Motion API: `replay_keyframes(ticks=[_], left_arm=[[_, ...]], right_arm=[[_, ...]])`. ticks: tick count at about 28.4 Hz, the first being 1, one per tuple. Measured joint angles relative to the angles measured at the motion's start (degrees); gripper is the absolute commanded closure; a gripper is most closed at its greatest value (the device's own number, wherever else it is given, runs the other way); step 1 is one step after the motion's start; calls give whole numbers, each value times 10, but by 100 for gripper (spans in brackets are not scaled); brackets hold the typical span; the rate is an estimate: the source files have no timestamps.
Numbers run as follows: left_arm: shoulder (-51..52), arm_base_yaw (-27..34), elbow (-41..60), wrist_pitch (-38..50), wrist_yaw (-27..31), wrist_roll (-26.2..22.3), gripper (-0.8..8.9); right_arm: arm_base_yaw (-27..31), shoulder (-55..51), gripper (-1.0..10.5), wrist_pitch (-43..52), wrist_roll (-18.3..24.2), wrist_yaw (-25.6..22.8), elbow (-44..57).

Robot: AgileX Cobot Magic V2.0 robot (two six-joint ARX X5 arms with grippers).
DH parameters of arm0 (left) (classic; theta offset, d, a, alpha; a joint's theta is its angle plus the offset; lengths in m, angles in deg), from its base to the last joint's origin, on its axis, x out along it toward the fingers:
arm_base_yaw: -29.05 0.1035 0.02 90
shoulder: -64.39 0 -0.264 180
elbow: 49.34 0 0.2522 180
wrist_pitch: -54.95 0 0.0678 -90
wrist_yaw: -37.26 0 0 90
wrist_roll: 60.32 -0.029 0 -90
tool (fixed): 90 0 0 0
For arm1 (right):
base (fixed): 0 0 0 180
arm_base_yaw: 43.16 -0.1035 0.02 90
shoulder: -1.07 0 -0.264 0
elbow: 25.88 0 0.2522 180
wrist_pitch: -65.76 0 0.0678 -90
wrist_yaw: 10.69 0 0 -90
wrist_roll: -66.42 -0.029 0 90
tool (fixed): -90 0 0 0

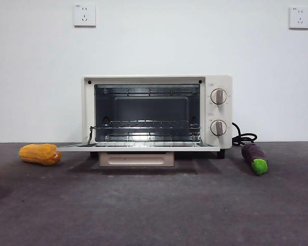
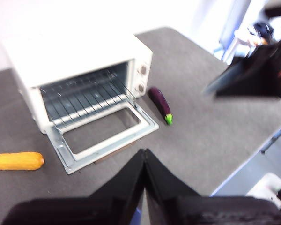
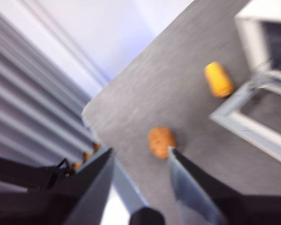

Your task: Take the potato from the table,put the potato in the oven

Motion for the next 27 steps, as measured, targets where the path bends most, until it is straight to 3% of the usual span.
replay_keyframes(ticks=[3,5,10,16,19,22,27], left_arm=[[22,0,0,0,2,3,819],[35,0,0,0,2,3,819],[74,0,0,0,2,3,819],[113,0,0,0,49,3,819],[129,0,0,-1,98,-3,819],[137,0,0,-2,102,-15,819],[137,0,0,-2,106,-19,819]], right_arm=[[-59,69,455,21,-7,-8,-19],[-89,119,410,22,-8,-16,-50],[-131,234,410,-17,15,-57,-162],[-157,381,410,-97,90,-103,-322],[-174,477,410,-137,152,-161,-407],[-189,537,410,-132,203,-195,-438],[-204,616,409,-100,222,-194,-445]])
